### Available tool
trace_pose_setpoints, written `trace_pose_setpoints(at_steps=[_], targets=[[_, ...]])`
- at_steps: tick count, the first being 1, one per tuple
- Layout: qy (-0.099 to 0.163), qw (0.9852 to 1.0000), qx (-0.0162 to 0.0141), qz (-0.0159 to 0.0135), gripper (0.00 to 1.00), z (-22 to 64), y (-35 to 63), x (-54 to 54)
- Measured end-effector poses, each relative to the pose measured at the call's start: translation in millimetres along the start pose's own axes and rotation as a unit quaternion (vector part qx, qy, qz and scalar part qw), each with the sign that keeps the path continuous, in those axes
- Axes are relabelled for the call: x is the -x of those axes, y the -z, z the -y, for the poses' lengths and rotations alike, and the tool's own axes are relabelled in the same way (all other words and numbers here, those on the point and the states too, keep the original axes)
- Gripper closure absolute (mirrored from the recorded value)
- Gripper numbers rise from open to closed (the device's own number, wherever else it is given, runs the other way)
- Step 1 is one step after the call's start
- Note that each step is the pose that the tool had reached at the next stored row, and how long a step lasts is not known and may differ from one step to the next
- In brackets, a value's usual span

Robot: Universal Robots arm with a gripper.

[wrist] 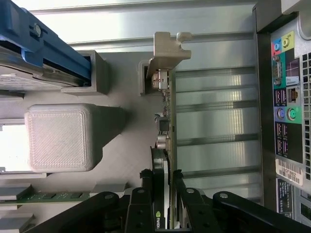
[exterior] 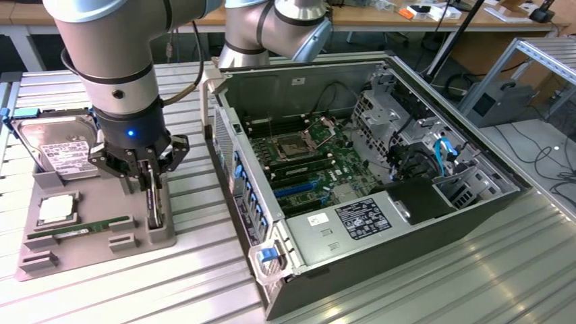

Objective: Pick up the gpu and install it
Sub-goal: 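Pick up the gpu and move the gpu toward the slot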

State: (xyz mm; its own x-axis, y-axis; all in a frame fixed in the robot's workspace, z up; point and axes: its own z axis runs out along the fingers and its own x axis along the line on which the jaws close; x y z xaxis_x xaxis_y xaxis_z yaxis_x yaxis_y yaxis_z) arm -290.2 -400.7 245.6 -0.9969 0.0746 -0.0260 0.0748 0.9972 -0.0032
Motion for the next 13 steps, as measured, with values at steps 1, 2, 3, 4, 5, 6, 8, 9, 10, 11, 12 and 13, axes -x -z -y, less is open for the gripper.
trace_pose_setpoints(at_steps=[1, 2, 3, 4, 5, 6, 8, 9, 10, 11, 12, 13], targets=[[0.000, 1.0000, 0.0000, 0.0000, 0.73, 0.0, 0.0, 0.0], [0.000, 1.0000, 0.0000, 0.0000, 0.73, 0.0, 0.0, 0.0], [0.000, 1.0000, 0.0000, 0.0000, 0.73, 0.0, 0.0, 0.0], [0.000, 1.0000, 0.0000, 0.0000, 0.73, 0.0, 0.0, 0.0], [0.000, 1.0000, 0.0000, 0.0000, 0.73, 0.0, 0.0, 0.0], [0.000, 1.0000, 0.0001, 0.0001, 0.73, 0.0, 0.0, 0.0], [0.000, 1.0000, 0.0001, 0.0001, 0.73, 0.0, 0.2, 0.0], [0.000, 1.0000, 0.0000, 0.0001, 0.73, 0.0, 0.3, 0.0], [0.000, 1.0000, 0.0000, 0.0001, 0.73, 0.0, 0.3, 0.0], [0.000, 1.0000, 0.0000, 0.0001, 0.73, 0.0, 0.3, 0.0], [0.000, 1.0000, 0.0000, 0.0000, 0.73, 0.0, 0.5, 0.0], [0.000, 1.0000, 0.0000, 0.0000, 0.73, 0.0, 0.7, 0.0]])
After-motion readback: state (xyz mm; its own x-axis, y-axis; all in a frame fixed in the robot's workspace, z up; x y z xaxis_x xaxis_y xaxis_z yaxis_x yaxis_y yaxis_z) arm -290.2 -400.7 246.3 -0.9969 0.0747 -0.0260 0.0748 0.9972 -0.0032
